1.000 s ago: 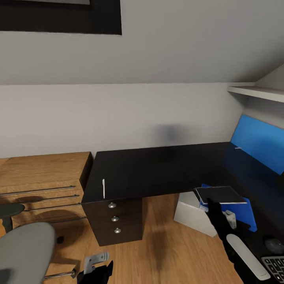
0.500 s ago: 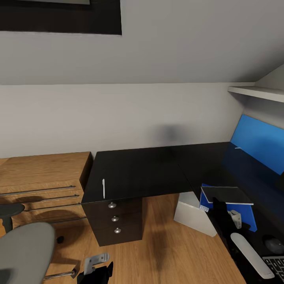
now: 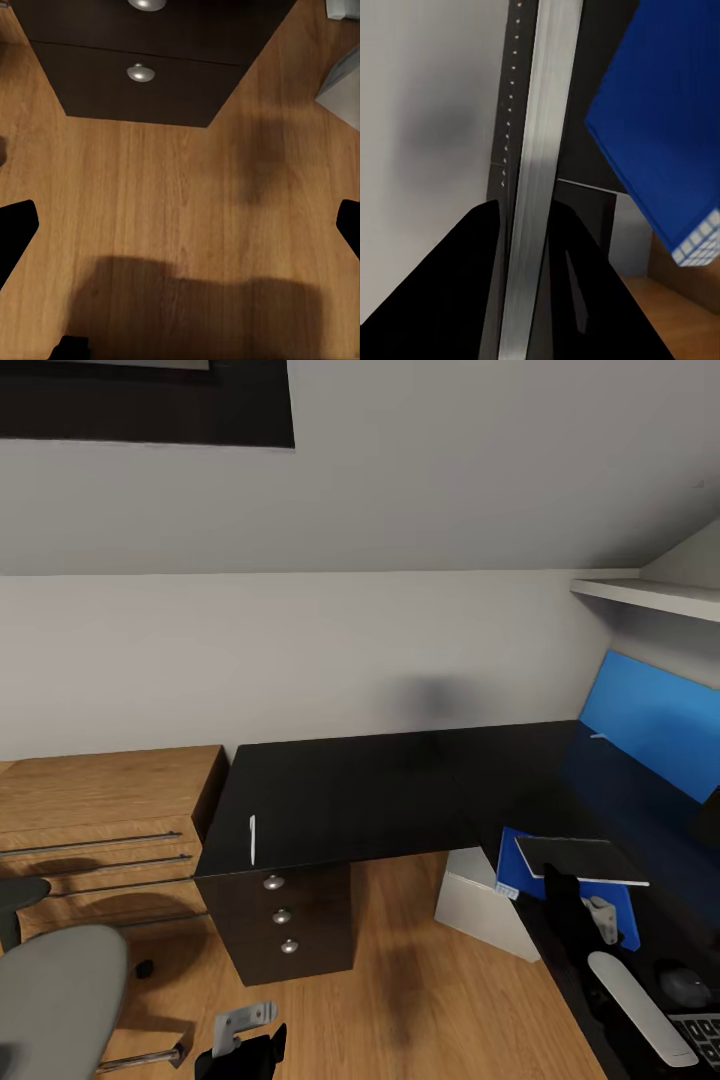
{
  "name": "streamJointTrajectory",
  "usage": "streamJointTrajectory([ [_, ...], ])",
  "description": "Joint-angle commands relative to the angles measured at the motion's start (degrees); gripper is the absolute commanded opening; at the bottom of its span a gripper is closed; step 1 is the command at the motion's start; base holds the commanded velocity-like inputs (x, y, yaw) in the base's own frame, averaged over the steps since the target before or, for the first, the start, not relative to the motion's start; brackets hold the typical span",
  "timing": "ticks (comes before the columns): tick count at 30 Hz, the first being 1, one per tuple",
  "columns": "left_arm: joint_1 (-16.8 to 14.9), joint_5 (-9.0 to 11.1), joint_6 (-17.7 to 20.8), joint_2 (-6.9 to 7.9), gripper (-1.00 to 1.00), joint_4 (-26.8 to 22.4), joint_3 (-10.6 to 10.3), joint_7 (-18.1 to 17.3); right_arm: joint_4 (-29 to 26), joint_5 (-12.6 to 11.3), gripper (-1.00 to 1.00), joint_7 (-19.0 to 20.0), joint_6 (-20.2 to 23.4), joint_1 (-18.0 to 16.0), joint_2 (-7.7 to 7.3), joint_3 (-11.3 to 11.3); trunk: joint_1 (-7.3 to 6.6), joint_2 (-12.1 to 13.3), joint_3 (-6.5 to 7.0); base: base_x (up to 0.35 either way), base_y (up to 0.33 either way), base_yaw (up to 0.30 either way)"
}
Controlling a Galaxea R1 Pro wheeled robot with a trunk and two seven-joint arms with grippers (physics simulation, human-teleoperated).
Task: In the bedroom, organize the workspace by keeping the computer under the desk, ensuring the monitor is on the desk, placing the keyboard on the desk next to the monitor, placing the mouse on the desk next to the keyboard, moving the folder from the swivel chair onto the desk next to the mouse, stacking the notebook on top of the folder with the pen on top of the notebook, and positioning the swivel chair next to the desk.
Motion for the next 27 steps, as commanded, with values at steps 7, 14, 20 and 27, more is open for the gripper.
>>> streamJointTrajectory([
  [7, 0.00, 0.61, 0.20, 0.01, 1.00, -0.11, -0.07, 0.52, -0.08, -0.46, -1.00, -0.29, -0.38, -0.02, 0.08, 0.26, 0.01, -0.05, -0.06, 0.001, -0.004, 0.000],
  [14, 0.00, 0.61, 0.10, 0.00, 1.00, -0.11, -0.07, 0.52, 0.00, -0.98, -1.00, -2.57, -0.36, -0.04, 0.09, 0.30, 0.01, -0.05, -0.06, 0.026, 0.000, 0.000],
  [20, 0.00, 0.69, 0.10, -0.01, 1.00, -0.11, -0.07, 0.45, 0.01, -1.46, -1.00, -3.51, -0.41, -0.04, 0.09, 0.33, 0.01, -0.05, -0.06, 0.133, 0.000, 0.000],
  [27, 0.00, 0.70, 0.11, 0.01, 1.00, -0.12, -0.07, 0.43, 0.01, -1.54, -1.00, -3.57, -0.44, -0.04, 0.10, 0.33, 0.01, -0.05, -0.06, 0.014, 0.000, 0.000],
])
